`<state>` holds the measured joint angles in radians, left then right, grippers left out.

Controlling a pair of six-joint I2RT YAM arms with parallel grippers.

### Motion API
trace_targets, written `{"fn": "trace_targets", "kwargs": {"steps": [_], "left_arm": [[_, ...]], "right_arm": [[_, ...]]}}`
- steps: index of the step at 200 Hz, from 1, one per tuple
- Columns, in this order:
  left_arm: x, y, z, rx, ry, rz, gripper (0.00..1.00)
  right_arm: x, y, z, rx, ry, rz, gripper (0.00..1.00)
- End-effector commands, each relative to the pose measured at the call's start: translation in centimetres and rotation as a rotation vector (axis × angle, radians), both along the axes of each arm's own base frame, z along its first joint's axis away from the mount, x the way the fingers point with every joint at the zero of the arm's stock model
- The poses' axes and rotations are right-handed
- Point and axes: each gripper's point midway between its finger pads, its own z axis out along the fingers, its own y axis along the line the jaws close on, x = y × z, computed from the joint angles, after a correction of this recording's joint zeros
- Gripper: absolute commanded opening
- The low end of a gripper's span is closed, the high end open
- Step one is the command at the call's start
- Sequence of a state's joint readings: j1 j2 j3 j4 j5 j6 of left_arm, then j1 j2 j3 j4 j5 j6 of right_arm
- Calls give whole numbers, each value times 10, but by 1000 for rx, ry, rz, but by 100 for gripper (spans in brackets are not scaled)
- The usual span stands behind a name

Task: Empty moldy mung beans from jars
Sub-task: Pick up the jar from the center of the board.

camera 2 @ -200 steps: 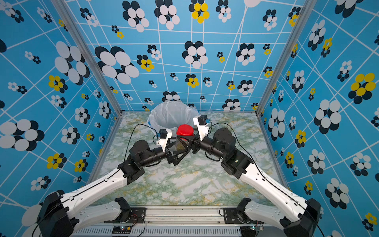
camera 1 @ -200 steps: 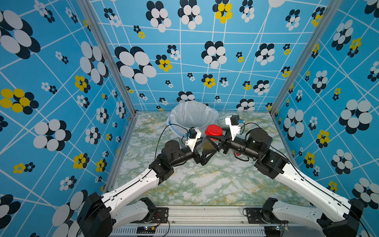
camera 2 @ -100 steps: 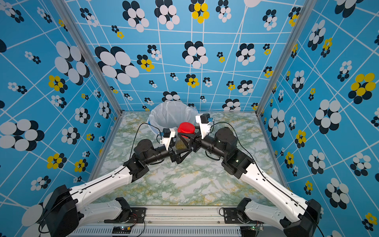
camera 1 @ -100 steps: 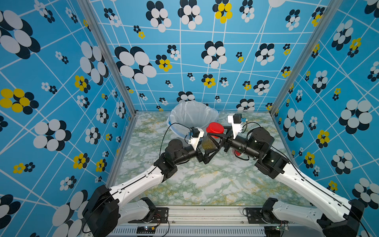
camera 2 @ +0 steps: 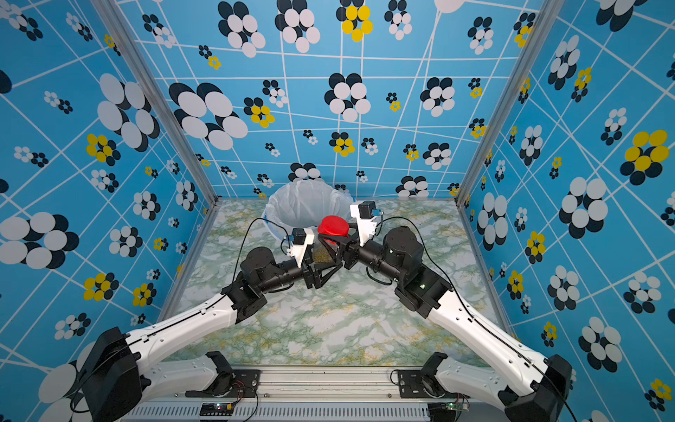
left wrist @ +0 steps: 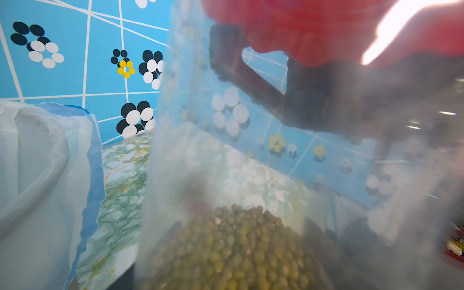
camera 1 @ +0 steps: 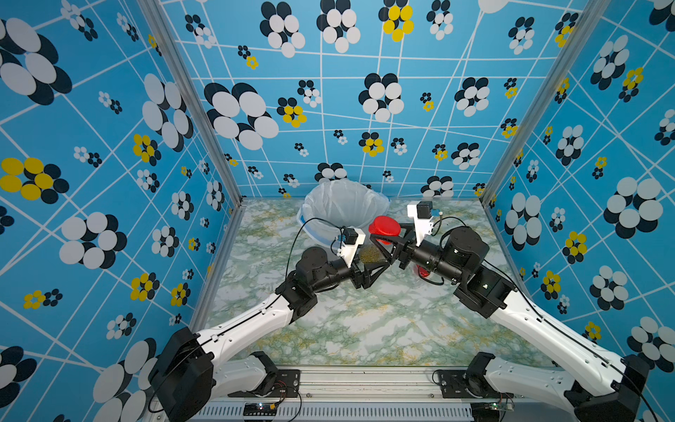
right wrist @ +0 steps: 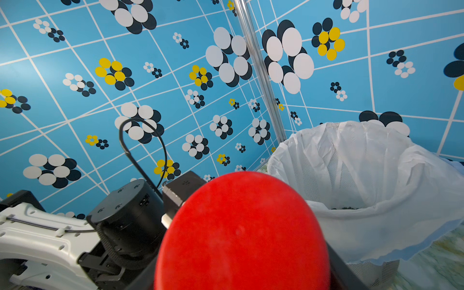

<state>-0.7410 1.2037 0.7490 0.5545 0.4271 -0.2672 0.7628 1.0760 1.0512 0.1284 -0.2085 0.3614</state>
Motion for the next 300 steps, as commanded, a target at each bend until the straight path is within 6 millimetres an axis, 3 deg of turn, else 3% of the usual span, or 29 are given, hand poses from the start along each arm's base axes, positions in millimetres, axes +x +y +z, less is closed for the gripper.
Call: {"fn": "trace_targets", "kwargs": {"steps": [1,21,38,54,105,155,202,210,235,248,276,300], "left_arm": [[29,14,5,-14,-3,138,84],[29,14,6,-18,-12,137,92],[29,14,6,-7,-26,138,80],[30,17,5,6,-34,155,87],[32,21,4,35,-52,181,89],[28,10,11,-9,-70,114,83],[25,2,15,-21,-80,76,85],[25,2,15,-19,-82,77,82],[24,5,18,-16,-99,85,60],[24,8,20,-22,-116,99,57],[22,14,25,-48,-139,121,56],[21,13,22,-29,-124,112,56]], "right_arm": [[-28,7,22,74,4,128,40],[-30,7,25,76,0,135,40],[-31,7,25,77,1,137,40],[-31,6,25,76,3,137,40],[-28,6,22,83,23,132,39],[-28,11,19,81,40,156,40],[-28,18,13,68,74,194,40],[-27,18,12,66,77,193,40],[-25,15,13,69,77,176,41],[-25,15,12,68,78,174,42],[-21,15,8,61,97,162,50],[-13,5,6,65,105,90,74]]}}
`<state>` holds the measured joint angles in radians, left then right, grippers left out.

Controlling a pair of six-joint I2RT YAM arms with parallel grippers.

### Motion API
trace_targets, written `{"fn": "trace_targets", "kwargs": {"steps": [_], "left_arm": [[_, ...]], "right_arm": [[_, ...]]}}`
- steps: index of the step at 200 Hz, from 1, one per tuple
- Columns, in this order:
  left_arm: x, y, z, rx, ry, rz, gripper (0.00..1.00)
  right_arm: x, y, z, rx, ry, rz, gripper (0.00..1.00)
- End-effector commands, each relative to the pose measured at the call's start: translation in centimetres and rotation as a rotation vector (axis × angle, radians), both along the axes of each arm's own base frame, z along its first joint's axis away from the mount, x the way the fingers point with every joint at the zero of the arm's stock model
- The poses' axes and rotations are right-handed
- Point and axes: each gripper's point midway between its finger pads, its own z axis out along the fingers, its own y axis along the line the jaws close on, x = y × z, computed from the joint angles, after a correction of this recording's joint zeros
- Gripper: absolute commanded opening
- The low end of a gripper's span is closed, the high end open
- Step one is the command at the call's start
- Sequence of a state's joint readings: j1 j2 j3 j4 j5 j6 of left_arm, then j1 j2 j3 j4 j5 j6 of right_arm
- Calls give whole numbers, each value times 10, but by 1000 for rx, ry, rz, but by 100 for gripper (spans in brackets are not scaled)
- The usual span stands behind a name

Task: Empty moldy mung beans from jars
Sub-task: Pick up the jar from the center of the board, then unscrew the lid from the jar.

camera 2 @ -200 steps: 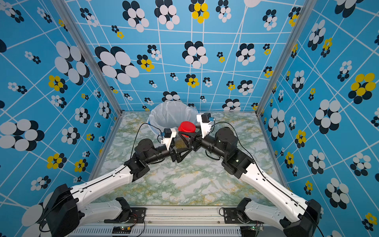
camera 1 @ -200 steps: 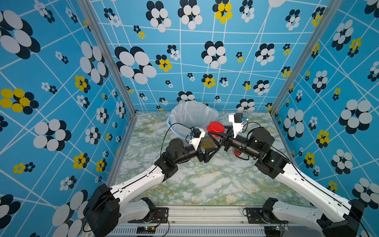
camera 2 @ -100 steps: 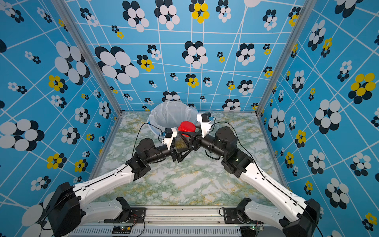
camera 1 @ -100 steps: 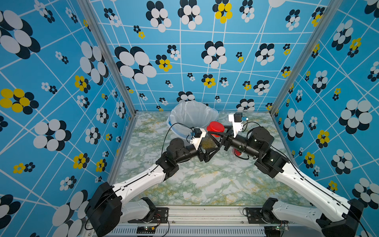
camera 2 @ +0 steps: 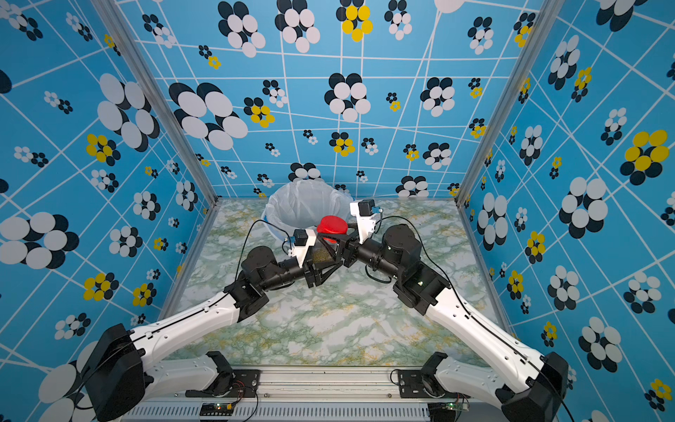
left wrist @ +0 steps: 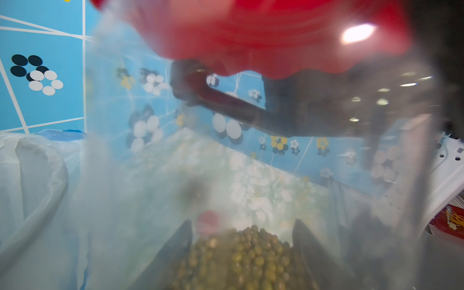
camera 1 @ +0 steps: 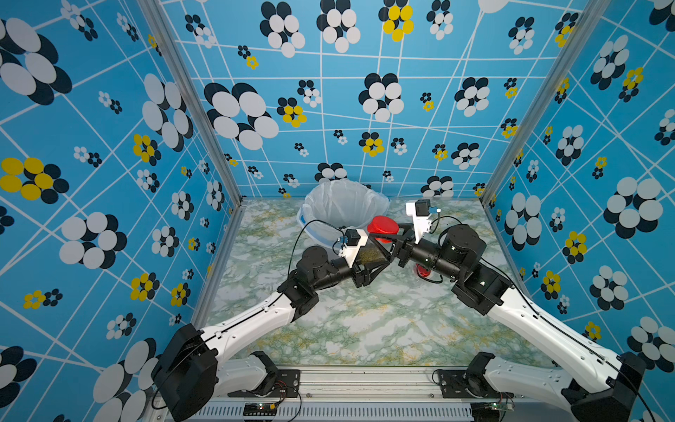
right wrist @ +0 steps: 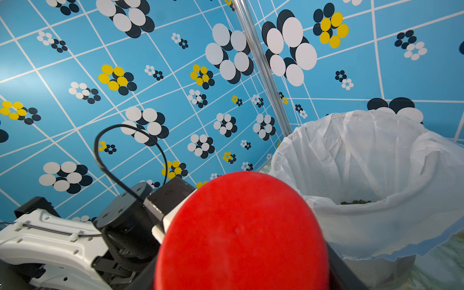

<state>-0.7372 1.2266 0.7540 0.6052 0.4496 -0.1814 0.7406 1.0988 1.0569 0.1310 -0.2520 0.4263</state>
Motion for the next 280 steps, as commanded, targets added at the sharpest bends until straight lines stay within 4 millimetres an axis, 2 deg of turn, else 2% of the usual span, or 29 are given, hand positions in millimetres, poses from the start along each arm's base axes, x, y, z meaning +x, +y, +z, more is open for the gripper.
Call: {"fn": "trace_targets", "kwargs": {"steps": [1,15,35,73,110,126,142,174,213,238,249,265,280], "left_arm": [[20,17,17,-47,-20,126,56],[19,18,14,-46,-11,129,56],[22,23,10,-26,10,160,56],[20,25,5,18,13,161,56],[15,20,-1,33,32,119,56],[13,19,-2,38,30,107,56],[9,16,-4,56,30,77,57],[1,10,-12,121,35,16,56],[-7,3,-14,123,32,-39,55],[-16,-1,-14,133,17,-88,54],[-16,-1,-14,136,11,-90,54],[-14,-1,-15,141,10,-79,54],[-13,-1,-15,142,8,-73,55]], "right_arm": [[-17,2,11,40,41,64,75],[-15,-4,10,37,34,29,88],[-18,-12,12,50,-7,22,98],[-14,-16,11,46,7,12,99],[-12,-9,14,57,17,45,93],[-12,-5,12,38,5,66,84],[-10,-2,8,25,2,70,79],[-6,1,3,12,13,69,79],[-3,2,-3,-14,21,63,79],[2,2,-5,-19,36,48,84],[2,3,-5,-19,37,50,82],[3,4,-5,-18,41,56,72],[5,4,-5,-15,48,57,70]]}}
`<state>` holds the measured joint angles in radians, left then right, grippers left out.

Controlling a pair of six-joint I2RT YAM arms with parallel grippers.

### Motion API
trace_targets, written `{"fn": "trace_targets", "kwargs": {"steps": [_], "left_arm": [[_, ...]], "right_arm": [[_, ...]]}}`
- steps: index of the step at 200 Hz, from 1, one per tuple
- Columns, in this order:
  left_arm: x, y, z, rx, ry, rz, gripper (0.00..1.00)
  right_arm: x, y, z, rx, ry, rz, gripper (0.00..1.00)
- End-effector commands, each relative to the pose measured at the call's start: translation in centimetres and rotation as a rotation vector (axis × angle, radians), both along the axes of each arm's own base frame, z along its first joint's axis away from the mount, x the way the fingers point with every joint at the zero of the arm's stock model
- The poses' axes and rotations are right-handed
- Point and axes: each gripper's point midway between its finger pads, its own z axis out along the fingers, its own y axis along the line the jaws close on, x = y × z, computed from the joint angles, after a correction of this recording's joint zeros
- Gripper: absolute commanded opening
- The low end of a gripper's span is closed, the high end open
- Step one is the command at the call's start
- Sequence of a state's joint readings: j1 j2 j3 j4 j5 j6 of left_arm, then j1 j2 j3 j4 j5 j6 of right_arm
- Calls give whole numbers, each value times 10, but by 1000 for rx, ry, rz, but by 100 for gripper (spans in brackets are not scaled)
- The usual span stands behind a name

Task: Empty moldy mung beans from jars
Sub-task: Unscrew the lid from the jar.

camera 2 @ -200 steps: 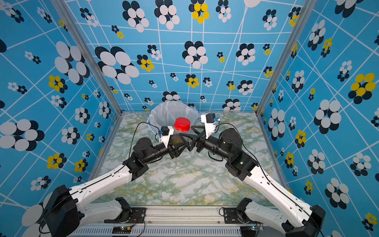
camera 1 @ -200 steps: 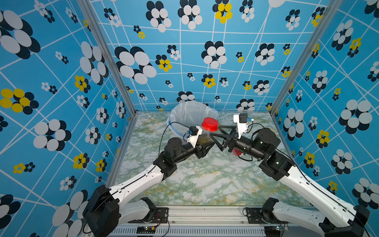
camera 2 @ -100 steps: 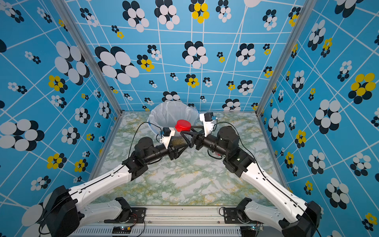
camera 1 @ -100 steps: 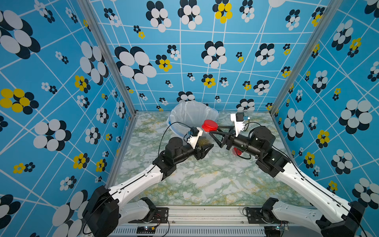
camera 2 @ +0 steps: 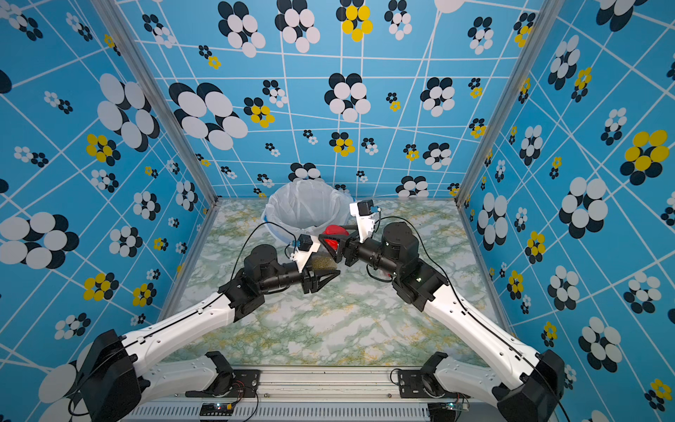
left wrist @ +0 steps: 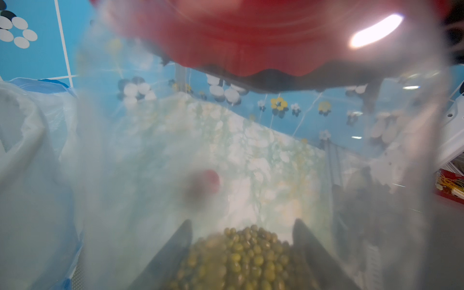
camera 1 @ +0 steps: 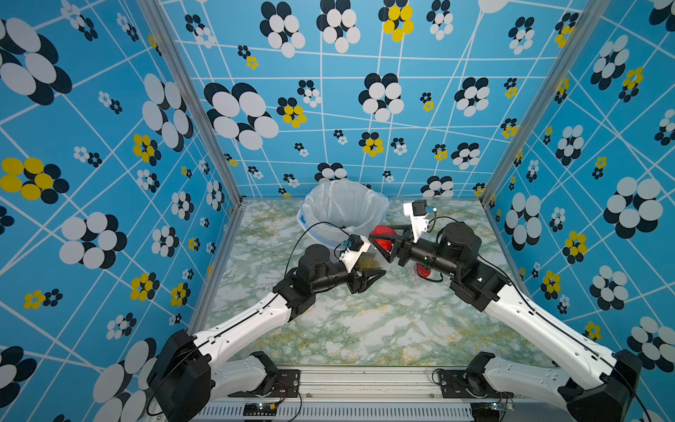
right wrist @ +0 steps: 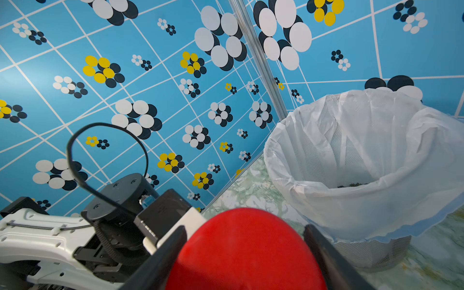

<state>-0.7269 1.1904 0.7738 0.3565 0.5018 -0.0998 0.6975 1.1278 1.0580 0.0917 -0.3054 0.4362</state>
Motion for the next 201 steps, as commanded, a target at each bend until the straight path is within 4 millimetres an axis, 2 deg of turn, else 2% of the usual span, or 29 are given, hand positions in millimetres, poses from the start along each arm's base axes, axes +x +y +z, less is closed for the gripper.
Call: {"fn": "trace_targets", "kwargs": {"steps": [1,61,101,120,146,163,201], "left_arm": [[-1,-5,17,-16,-57,-31,55],[-2,5,19,-39,-66,-22,55],[1,20,19,-88,-40,-65,55],[4,25,17,-92,-26,-68,54],[6,28,19,-75,-36,-50,53],[8,31,20,-63,-42,-18,54],[8,32,26,-31,-76,54,54]], "right_arm": [[-5,6,14,24,-11,46,70],[-8,2,24,61,-46,81,65],[-24,0,32,35,-157,175,65],[-30,5,27,-5,-182,241,69],[-28,8,22,-29,-180,249,93],[-18,4,21,-33,-180,187,97],[0,0,19,-39,-126,94,97]]}}
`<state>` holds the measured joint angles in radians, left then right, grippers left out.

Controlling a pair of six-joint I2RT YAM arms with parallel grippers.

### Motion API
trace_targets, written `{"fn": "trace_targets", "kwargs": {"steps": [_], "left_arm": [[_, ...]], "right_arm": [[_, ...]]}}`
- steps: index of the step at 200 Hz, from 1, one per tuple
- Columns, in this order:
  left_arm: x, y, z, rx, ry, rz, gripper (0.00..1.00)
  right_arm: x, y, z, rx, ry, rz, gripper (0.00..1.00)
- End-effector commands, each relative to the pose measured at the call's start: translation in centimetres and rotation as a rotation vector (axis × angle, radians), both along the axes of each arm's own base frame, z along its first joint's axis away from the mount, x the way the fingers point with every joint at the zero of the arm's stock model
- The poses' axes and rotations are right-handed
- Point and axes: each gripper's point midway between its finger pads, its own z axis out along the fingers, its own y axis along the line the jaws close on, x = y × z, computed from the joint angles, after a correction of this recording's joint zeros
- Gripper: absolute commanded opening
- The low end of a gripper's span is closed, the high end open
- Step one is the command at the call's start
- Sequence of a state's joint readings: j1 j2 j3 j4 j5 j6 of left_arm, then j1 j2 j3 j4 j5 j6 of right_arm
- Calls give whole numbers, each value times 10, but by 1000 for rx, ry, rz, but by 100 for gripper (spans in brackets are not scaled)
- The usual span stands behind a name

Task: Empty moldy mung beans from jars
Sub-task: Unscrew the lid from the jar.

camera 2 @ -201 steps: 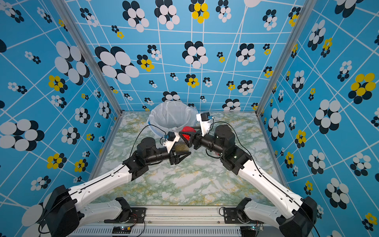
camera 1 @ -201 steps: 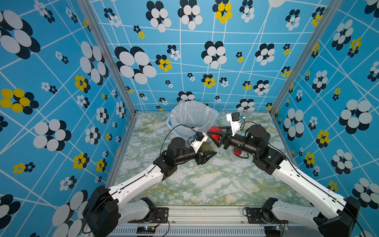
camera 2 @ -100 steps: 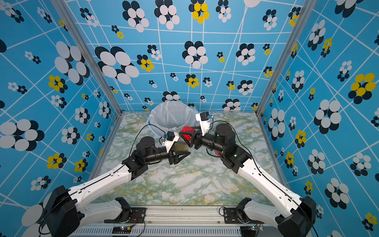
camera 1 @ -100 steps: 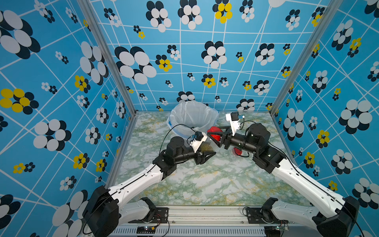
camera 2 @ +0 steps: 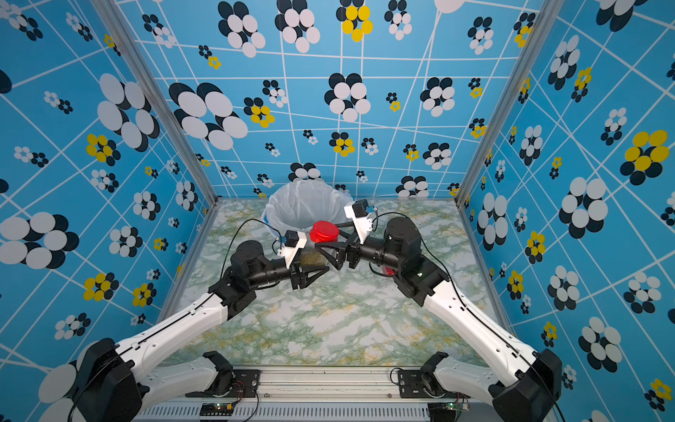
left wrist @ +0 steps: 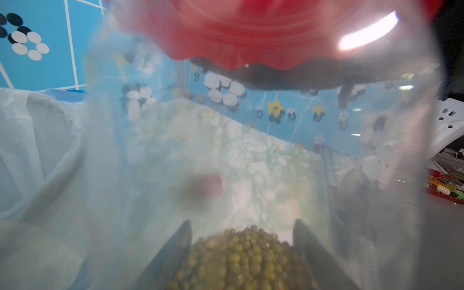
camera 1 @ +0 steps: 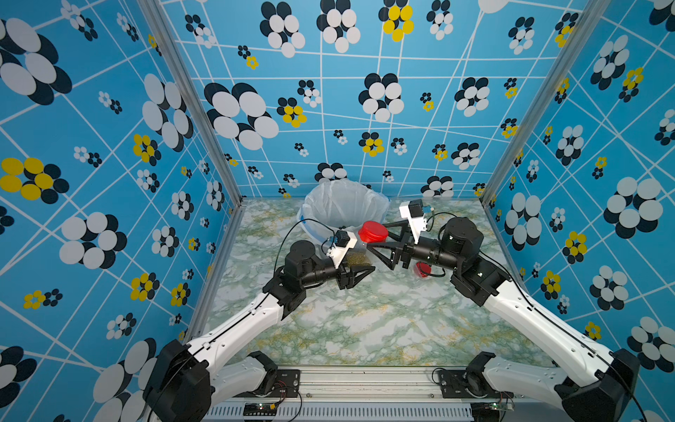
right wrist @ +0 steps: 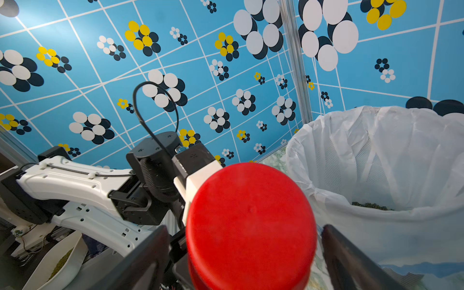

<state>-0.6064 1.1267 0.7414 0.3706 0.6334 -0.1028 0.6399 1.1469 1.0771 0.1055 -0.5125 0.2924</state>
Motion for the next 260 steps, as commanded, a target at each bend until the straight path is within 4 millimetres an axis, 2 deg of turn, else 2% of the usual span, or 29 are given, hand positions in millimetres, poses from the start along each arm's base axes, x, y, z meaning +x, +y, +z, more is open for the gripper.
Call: {"fn": "trace_targets", "kwargs": {"steps": [1,31,60,100,133,149,157,171,200,231,260], "left_arm": [[2,2,13,14,-51,69,54],[9,7,7,99,-81,187,54],[14,10,0,170,-125,271,53],[20,13,8,149,-143,334,53],[29,17,10,156,-143,397,52],[29,15,11,163,-148,392,52],[28,14,11,157,-148,384,52],[28,13,10,160,-147,382,52],[26,15,8,168,-156,384,52],[23,21,2,185,-171,362,53],[19,28,5,175,-156,311,53]], "right_arm": [[10,-5,12,15,6,-63,97],[18,-11,19,56,41,-128,94],[18,-10,24,82,56,-138,86],[31,3,5,70,159,-143,82],[28,17,-2,54,194,-115,81],[30,18,-8,36,209,-131,82],[31,18,-10,38,209,-140,79],[32,17,-11,46,211,-150,67],[32,16,-11,50,205,-156,59],[27,9,-8,37,136,-147,57],[21,1,-1,25,71,-105,58]]}}
